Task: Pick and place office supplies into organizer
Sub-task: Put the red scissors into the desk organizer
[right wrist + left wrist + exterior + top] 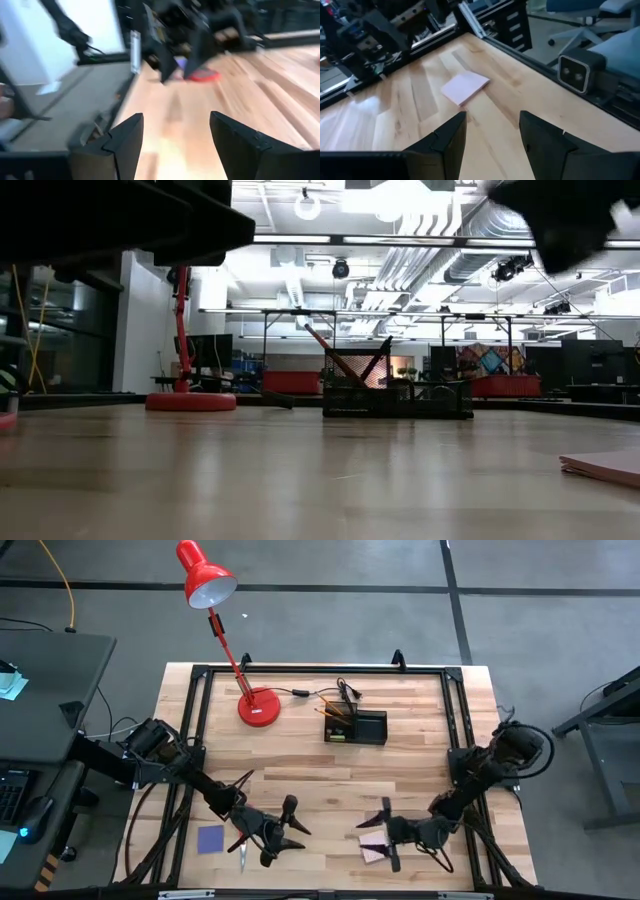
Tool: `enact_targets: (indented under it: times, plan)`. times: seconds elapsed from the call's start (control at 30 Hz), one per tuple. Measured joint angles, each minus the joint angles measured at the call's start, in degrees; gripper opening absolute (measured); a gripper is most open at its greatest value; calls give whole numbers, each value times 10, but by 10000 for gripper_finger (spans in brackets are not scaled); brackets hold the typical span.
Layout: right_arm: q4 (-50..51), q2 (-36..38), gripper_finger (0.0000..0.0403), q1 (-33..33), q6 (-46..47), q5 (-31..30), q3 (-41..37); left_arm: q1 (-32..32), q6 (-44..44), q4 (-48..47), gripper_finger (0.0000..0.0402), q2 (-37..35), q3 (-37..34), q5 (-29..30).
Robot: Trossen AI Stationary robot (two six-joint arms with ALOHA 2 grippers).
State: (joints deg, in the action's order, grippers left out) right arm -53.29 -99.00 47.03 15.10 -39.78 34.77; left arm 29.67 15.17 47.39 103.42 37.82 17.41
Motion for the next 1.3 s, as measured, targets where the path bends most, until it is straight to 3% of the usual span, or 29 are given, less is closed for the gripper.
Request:
enact_targets:
  times: [0.23, 0.33, 0.6, 0.8, 0.93, 1.1, 1.2, 1.3]
  plan:
    - [59, 0, 220, 47, 73, -168, -14, 0, -12, 0, 172, 0, 0, 38]
    - [86, 0, 220, 51, 105, -198, -14, 0, -19, 0, 172, 0, 0, 40]
    - [162, 0, 220, 50, 149, -195, -14, -1, -89, -19, 172, 0, 0, 46]
    - [249, 0, 220, 50, 224, -160, -14, -12, -256, -61, 172, 0, 0, 74]
    - [256, -1, 220, 51, 198, -159, -14, -22, -301, -81, 172, 0, 0, 88]
    - [252, -1, 220, 49, 142, -166, -14, -22, -260, 20, 172, -1, 1, 53]
    - [249, -1, 220, 41, 89, -170, -14, -23, -259, 68, 172, -1, 6, 88]
    - [237, -1, 220, 28, 47, -171, -14, -24, -308, 25, 172, -4, 22, 106]
